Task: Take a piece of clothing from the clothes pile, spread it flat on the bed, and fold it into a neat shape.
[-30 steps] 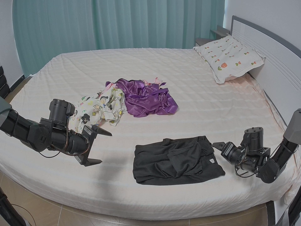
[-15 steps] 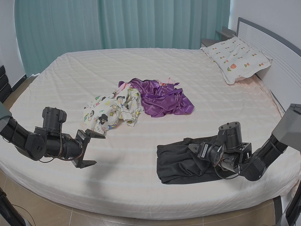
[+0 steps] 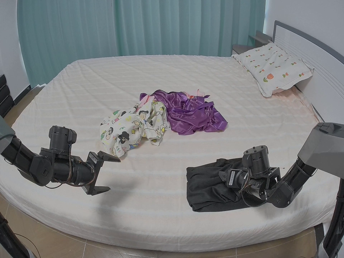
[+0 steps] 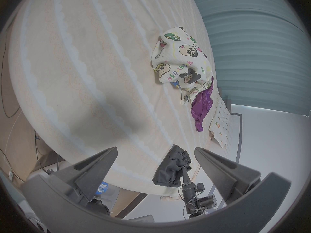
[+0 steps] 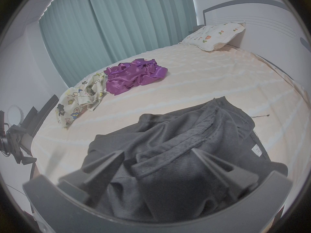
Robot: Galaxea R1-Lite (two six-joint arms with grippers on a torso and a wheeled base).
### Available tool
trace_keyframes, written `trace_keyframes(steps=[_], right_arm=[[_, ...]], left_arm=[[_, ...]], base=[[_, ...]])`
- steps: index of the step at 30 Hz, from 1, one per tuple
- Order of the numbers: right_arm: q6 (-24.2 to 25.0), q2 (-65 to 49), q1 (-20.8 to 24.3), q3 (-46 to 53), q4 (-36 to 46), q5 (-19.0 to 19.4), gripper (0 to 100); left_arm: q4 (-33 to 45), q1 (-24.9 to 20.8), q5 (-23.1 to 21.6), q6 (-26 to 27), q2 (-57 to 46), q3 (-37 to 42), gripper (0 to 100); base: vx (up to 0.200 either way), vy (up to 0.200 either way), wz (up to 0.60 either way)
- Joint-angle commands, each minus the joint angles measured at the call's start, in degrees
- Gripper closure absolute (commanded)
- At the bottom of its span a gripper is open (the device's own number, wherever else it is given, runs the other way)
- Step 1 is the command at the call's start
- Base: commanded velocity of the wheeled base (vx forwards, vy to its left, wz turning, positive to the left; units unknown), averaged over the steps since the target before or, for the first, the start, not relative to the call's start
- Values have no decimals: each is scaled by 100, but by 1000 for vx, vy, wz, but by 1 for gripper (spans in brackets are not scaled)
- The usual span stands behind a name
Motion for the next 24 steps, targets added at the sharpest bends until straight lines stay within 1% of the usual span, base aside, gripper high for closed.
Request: trace_keyframes(steps=[1,9,10,13,14,17,18,20,23,24], right_arm=[[-9,51,-23,34,2,-35,100],[35,-441,-181,236,11,-17,100],[88,-749,-313,544,11,45,100],[123,-898,-445,825,-15,71,100],[211,-1091,-603,1098,-15,159,100],[334,-1381,-876,1476,-15,396,100],[343,-1566,-1069,1686,-15,563,100],[308,-1777,-1350,1924,-7,748,100],[255,-1944,-1772,2179,2,959,100],[246,-1953,-1807,2196,2,976,100]], left_arm=[[-1,-3,-10,5,61,-3,0],[-1,-3,-1,14,104,5,0],[-10,-3,-1,14,175,-3,0],[-10,-12,-10,14,184,-3,0],[-10,-3,-1,14,184,-3,0],[-1,-12,-1,14,175,5,0],[-10,-12,-1,14,184,5,0],[-10,-12,-1,14,184,5,0],[-1,-12,-1,14,184,5,0],[-1,-12,-1,14,184,5,0]], base=[[0,0,0],[0,0,0],[0,0,0],[0,0,0],[0,0,0],[0,0,0],[0,0,0],[0,0,0],[0,0,0],[0,0,0]])
